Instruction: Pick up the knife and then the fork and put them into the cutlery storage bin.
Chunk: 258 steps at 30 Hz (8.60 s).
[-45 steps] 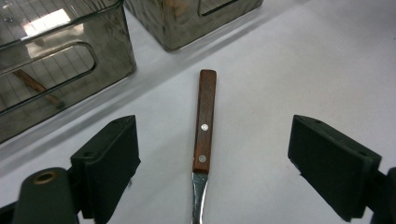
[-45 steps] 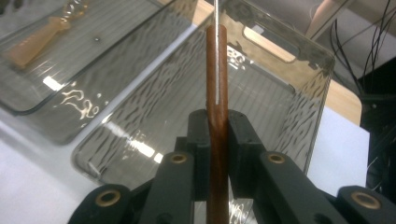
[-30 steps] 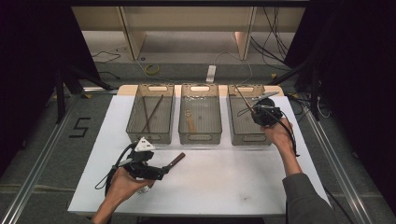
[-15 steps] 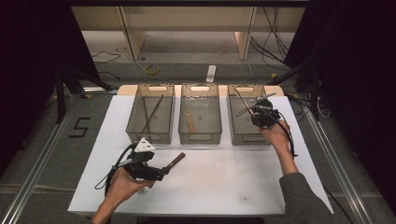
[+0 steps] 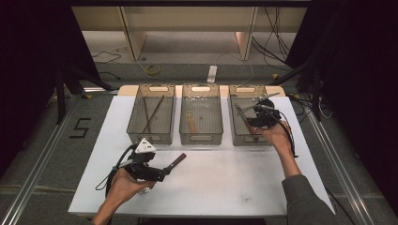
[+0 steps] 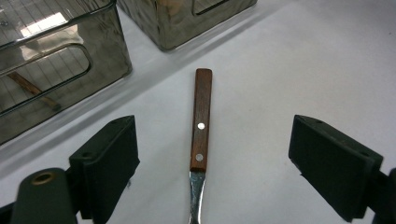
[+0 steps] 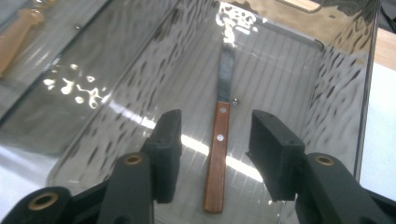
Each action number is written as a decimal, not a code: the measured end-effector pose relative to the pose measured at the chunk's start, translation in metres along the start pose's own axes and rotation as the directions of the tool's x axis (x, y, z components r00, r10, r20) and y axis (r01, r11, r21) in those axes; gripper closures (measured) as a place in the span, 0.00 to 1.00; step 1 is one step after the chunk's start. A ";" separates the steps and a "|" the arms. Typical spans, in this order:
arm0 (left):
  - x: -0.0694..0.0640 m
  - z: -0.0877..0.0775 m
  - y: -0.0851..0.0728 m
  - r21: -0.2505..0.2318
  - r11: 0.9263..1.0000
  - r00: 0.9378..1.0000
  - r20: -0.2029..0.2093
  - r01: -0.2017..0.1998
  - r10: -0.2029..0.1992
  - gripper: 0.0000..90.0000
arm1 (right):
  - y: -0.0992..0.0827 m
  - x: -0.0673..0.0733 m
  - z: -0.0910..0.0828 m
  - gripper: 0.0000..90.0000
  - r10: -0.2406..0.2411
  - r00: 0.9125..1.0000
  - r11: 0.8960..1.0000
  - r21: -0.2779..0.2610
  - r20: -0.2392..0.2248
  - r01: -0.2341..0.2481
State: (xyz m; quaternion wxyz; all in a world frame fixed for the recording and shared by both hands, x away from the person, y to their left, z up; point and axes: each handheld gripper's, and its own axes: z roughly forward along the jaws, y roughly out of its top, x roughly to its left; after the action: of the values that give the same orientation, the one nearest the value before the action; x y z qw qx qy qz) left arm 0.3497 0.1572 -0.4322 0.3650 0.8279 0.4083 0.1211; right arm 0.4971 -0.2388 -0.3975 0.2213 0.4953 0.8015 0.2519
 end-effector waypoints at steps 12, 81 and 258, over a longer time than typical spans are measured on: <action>0.000 0.001 0.000 0.002 1.000 1.000 -0.007 0.002 -0.002 0.17 | -0.008 0.020 -0.040 0.44 -0.056 0.995 0.993 -0.105 -0.085 0.047; 0.007 0.068 0.026 0.468 0.883 0.999 0.020 -0.046 0.041 0.72 | -0.117 0.097 -0.076 0.31 -0.193 0.885 0.976 -0.177 -0.424 0.128; 0.012 -0.026 0.005 -0.214 0.976 0.998 0.065 0.039 -0.025 0.17 | -0.057 0.086 -0.054 0.90 -0.605 0.795 0.783 -0.151 0.048 0.604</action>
State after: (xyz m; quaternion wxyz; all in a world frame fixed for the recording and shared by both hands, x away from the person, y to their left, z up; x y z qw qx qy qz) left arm 0.3467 0.1777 -0.4114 0.4669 0.7801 0.3946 0.1332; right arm 0.3899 -0.1928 -0.3999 0.3274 0.1931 0.8956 0.2313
